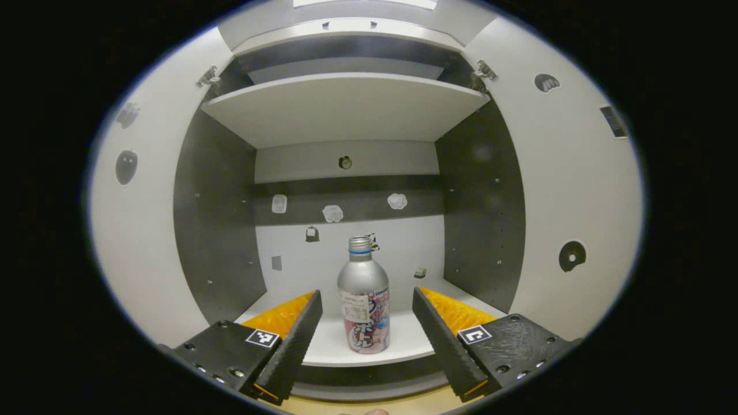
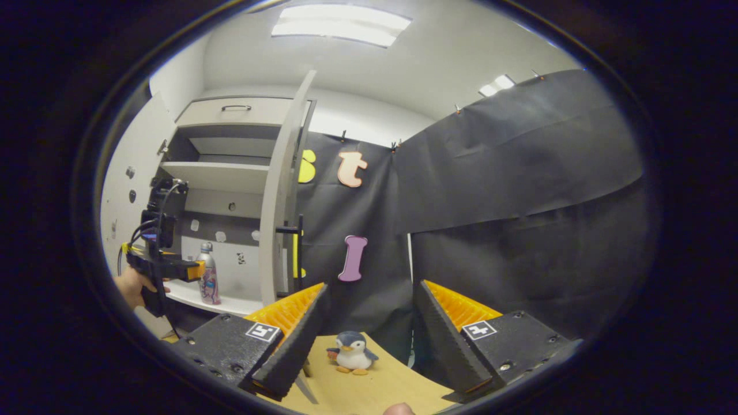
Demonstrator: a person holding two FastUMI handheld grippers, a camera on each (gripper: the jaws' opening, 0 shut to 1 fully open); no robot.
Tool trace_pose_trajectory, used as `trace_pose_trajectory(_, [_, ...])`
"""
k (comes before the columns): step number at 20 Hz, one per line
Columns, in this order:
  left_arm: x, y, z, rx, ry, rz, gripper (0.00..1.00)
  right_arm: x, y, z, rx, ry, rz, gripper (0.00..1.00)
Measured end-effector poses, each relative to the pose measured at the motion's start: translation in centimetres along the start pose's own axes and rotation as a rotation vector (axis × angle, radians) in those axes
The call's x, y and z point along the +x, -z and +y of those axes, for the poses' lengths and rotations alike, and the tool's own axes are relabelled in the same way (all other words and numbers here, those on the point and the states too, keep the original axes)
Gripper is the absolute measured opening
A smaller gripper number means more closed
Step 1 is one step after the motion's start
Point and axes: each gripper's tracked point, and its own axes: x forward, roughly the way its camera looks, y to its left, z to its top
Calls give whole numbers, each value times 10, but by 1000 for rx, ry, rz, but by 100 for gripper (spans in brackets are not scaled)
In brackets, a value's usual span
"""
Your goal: Grasp the bottle in the cabinet with the left hand and place it on the coaster, then close the right door with the right hand and the left door with the left hand.
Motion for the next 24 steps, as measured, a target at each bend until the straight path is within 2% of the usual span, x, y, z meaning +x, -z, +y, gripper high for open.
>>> trace_pose_trajectory(3, [21, 5, 0, 1, 5, 6, 97, 0, 2, -9, 2, 34, 8, 100])
trace_pose_trajectory(8, [55, 16, 1, 12, -4, 29, 97, 2, 6, -14, 4, 57, 18, 98])
trace_pose_trajectory(12, [76, 26, 6, -16, -12, 62, 97, 0, 11, -15, -4, 67, 29, 100])
trace_pose_trajectory(13, [77, 27, 7, -26, -15, 61, 97, 0, 11, -17, -5, 73, 31, 100])
trace_pose_trajectory(15, [78, 26, 8, -41, -12, 64, 82, 2, 12, -18, 2, 79, 37, 100])
trace_pose_trajectory(16, [76, 25, 8, -48, -12, 58, 81, 3, 13, -16, 9, 75, 40, 100])
trace_pose_trajectory(17, [75, 24, 8, -52, -9, 60, 83, 4, 13, -15, 14, 71, 44, 100])
trace_pose_trajectory(18, [71, 23, 8, -59, -8, 54, 74, 3, 15, -16, 18, 66, 47, 100])
trace_pose_trajectory(20, [63, 19, 8, -60, -3, 35, 81, 4, 20, -16, 19, 60, 62, 98])
trace_pose_trajectory(22, [49, 16, 7, -51, -3, 18, 73, 5, 21, -10, 28, 45, 72, 98])
trace_pose_trajectory(24, [36, 14, 4, -50, 4, 0, 77, 7, 21, -4, 42, 20, 74, 99])
